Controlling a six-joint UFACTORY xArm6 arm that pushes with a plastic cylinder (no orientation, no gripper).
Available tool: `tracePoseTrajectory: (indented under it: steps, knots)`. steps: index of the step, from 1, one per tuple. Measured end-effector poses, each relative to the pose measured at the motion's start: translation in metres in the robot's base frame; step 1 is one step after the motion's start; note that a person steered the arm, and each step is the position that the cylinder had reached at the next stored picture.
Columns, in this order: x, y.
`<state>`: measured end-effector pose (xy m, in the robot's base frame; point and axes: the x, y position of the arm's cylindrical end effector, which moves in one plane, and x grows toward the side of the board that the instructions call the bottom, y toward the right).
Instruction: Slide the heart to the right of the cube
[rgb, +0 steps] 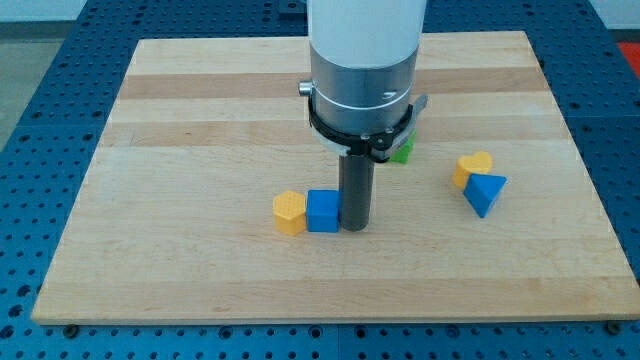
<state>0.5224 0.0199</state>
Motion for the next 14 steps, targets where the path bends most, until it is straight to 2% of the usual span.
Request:
tracePoseTrajectory:
  steps: [1,4,7,9,12,14]
  knots:
    - [-0.001,0.009]
    - [0.027,0.15]
    - [-0.022,0.198]
    - [-0.059,0.196]
    - [-0.062,0.126]
    - [-0.072,0.118]
